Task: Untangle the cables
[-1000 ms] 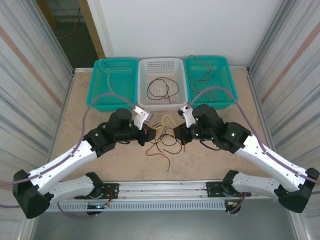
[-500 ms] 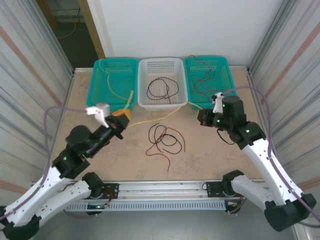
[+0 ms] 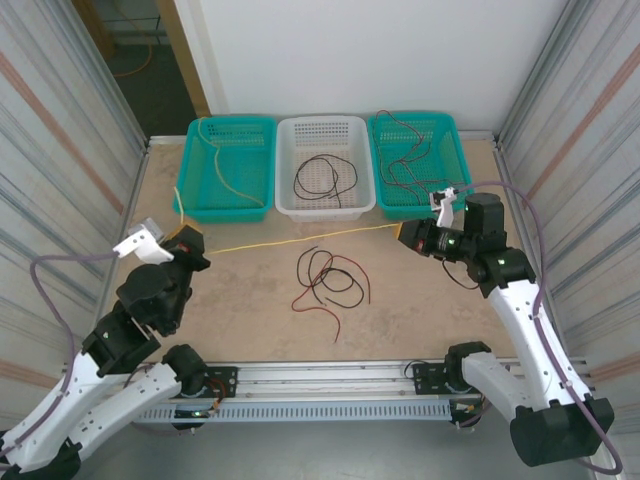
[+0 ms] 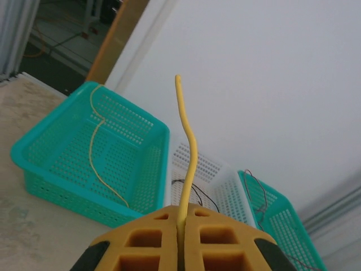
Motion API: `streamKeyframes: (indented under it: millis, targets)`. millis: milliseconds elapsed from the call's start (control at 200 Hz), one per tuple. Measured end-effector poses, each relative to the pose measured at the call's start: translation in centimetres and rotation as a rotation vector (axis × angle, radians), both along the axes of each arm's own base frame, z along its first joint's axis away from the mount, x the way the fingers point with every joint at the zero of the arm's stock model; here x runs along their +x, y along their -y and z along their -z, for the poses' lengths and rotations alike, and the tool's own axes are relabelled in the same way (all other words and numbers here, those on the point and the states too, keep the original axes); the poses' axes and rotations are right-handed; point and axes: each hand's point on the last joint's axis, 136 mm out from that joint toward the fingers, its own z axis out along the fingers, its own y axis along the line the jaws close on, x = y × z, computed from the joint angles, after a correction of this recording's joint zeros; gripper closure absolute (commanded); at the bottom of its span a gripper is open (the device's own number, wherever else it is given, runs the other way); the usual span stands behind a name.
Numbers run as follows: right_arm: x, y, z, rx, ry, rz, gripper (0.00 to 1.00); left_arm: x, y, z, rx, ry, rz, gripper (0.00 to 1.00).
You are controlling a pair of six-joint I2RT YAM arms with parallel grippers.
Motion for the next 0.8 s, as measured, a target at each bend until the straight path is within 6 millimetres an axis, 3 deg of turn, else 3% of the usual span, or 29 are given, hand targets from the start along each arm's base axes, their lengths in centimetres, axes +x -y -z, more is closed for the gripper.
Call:
streamKeyframes:
  millis: [35, 80, 205, 296, 391, 486, 656, 802]
  targets:
    - [-0.2, -0.3, -0.2, 0.005, 0.004, -0.014, 1.00, 0.0, -0.2, -0.2, 0.002, 0.004, -0.015, 1.00]
    - [-0.3, -0.7, -0.5, 0.003, 0.013, -0.028, 1.00, 0.1, -0.6, -0.6, 0.013, 0.010, -0.036, 0.90]
    - [0.7, -1.8, -1.7, -0.081, 0.069, -0.004, 1.00, 0.4, -2.5, -1.5, 0.064, 0.014, -0.148, 0.39]
    - [1.9, -3.2, -3.6, -0.127, 0.125, -0.003, 1.00, 0.4, -3.7, -2.5, 0.055, 0.006, -0.205, 0.23]
    - [3.5, -5.4, -6.6, -0.136, 0.200, -0.021, 1.00, 1.1, -3.7, -2.2, 0.058, -0.041, -0.225, 0.17]
    - [4.9, -7.6, -9.8, -0.120, 0.274, -0.033, 1.00, 1.8, -3.5, -0.1, 0.078, -0.127, -0.223, 0.13]
    - [7.6, -11.6, -15.9, -0.079, 0.415, -0.060, 1.00, 2.1, -3.1, 3.6, 0.062, -0.238, -0.174, 0.15]
    - [10.9, -15.0, -20.4, -0.049, 0.528, -0.054, 1.00, 1.9, -1.2, 6.5, 0.053, -0.291, -0.053, 0.16]
